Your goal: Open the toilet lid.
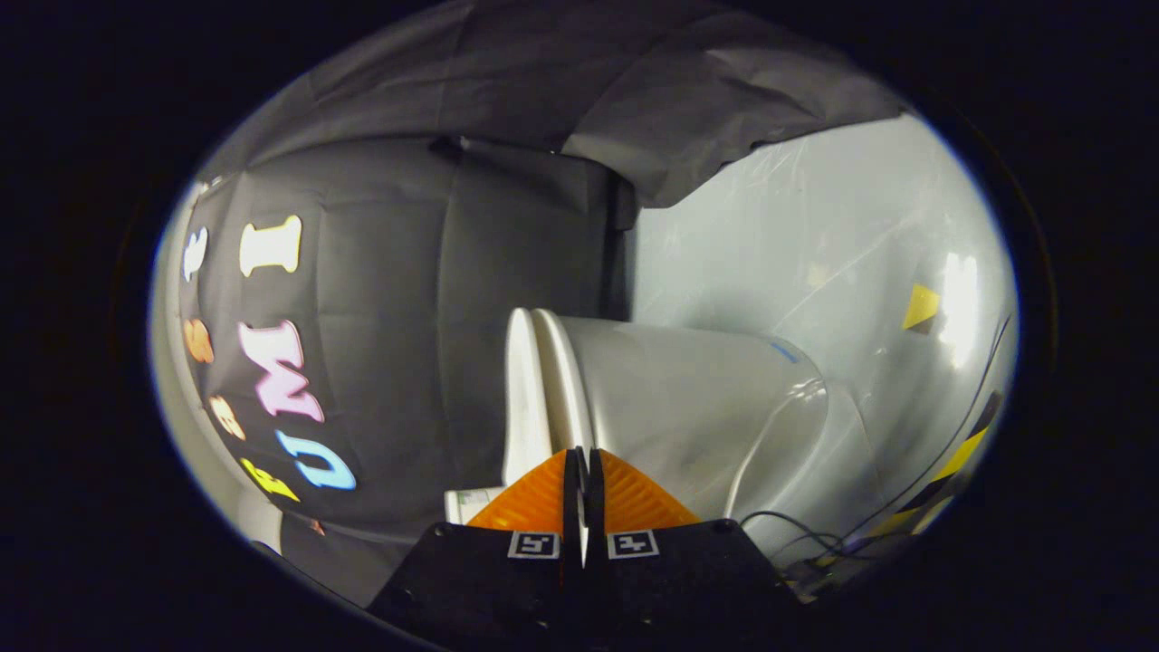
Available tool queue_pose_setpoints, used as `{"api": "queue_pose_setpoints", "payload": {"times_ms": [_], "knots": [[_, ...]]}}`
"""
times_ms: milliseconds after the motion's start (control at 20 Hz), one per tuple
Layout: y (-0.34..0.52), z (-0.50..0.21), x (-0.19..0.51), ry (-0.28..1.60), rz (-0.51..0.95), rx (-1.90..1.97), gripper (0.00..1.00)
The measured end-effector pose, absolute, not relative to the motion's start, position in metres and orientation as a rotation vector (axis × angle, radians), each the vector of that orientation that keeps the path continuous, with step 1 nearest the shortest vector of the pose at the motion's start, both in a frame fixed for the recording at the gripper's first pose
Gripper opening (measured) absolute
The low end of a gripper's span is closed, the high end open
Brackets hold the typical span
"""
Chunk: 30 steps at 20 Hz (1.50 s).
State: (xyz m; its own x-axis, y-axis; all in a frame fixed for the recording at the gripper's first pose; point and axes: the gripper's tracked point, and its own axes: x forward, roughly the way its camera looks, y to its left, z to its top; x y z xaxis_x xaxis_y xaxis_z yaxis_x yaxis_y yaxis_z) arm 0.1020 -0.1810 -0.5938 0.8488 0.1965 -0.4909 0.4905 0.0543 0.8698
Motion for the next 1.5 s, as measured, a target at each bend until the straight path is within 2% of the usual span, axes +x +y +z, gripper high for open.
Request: {"api": "queue_pose_setpoints", "payload": {"times_ms": [400, 650, 1150, 1500], "knots": [[-0.178, -0.590, 0.101, 0.576, -0.247, 1.484, 0.05], [-0.175, -0.579, 0.105, 0.641, -0.272, 1.298, 0.05], [-0.149, -0.478, 0.126, 0.584, -0.259, 0.967, 0.05], [-0.092, -0.373, 0.151, 0.486, -0.134, 0.753, 0.05]]}}
